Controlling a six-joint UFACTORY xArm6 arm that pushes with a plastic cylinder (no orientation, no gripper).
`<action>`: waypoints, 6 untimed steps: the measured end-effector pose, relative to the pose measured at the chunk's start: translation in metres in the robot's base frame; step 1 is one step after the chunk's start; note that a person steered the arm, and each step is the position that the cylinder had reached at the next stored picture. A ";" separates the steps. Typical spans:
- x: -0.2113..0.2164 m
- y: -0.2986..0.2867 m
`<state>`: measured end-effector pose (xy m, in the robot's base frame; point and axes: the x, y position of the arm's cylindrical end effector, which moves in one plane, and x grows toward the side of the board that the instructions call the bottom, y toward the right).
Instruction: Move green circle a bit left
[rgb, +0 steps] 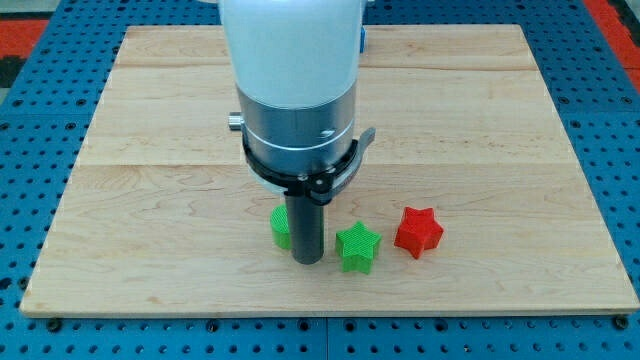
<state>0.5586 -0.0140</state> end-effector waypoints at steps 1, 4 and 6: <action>-0.024 0.033; -0.077 -0.025; -0.067 0.038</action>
